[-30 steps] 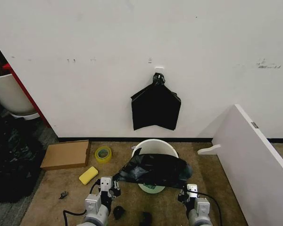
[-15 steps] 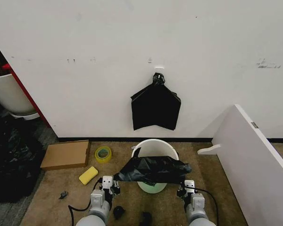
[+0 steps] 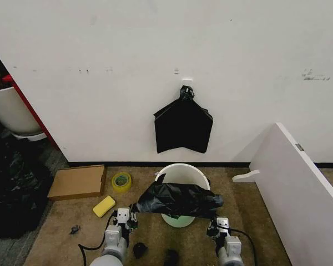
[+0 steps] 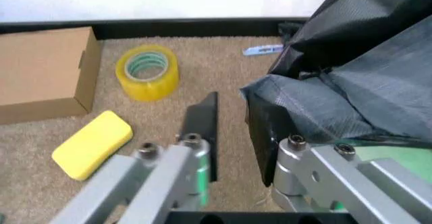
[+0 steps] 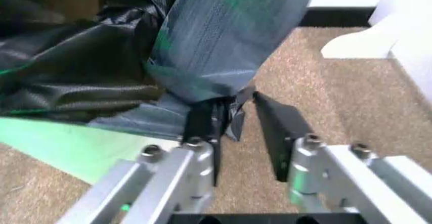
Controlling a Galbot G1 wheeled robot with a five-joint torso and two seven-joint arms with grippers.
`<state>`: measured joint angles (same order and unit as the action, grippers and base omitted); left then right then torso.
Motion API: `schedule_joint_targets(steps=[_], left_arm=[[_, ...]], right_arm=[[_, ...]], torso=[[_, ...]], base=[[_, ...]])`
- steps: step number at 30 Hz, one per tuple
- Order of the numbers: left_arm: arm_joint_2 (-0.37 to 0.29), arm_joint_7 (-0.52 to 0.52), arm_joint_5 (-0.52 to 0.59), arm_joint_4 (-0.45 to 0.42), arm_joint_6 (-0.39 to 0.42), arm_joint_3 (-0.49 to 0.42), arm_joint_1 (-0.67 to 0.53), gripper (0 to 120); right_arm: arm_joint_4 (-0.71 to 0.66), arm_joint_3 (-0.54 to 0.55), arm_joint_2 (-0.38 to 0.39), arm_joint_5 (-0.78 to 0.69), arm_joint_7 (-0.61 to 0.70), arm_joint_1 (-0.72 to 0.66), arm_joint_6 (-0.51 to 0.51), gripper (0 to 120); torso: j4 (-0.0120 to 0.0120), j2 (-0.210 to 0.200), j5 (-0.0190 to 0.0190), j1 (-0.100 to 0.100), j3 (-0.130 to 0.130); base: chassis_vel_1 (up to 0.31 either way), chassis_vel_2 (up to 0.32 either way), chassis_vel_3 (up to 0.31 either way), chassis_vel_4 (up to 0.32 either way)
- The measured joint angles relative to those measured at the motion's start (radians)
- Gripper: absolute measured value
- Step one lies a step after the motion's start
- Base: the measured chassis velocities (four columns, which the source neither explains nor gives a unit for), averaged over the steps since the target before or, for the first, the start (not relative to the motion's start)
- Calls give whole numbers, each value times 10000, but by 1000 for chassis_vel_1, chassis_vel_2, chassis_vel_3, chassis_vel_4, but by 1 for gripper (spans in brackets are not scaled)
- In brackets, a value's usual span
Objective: Place the garbage bag over the trash bin.
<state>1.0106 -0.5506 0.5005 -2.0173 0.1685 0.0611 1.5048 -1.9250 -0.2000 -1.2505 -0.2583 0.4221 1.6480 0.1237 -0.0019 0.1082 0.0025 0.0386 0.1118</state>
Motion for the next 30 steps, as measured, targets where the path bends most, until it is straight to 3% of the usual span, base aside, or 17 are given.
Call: schedule_joint_targets(steps=[7,10,13,19,23,30], left_arm=[[-385,-199,-10,-863,190,310,514,52],[-485,-203,-10,-964,132,329,606,61],[-640,-63,76,-1097,-379,384,803,74],[-668,-100,474,-946,-927,485,744,95],[-679,-137,806,-934,-1064,554,696,100],[-801,-180,1153,-1079,-1094,630,753,100]], right_arm=[[-414,-511,124,696,-455,1231,-1417,51],[-402,-609,122,724,-809,1436,-1904,57],[-237,-782,124,720,-1615,1659,-2885,72],[124,-989,75,727,-2107,1676,-3725,94],[223,-1211,70,613,-2338,1691,-4146,100],[586,-1701,255,-67,-3414,1812,-5430,100]], torso=[[-2,0,1,0,-1],[-2,0,0,0,-1],[-1,0,-1,0,-1],[-1,0,0,0,0],[-1,0,1,0,-1],[-1,-1,0,0,0]], base=[[0,0,0,0],[0,0,0,0],[0,0,0,0],[0,0,0,0],[0,0,0,0],[0,0,0,0]])
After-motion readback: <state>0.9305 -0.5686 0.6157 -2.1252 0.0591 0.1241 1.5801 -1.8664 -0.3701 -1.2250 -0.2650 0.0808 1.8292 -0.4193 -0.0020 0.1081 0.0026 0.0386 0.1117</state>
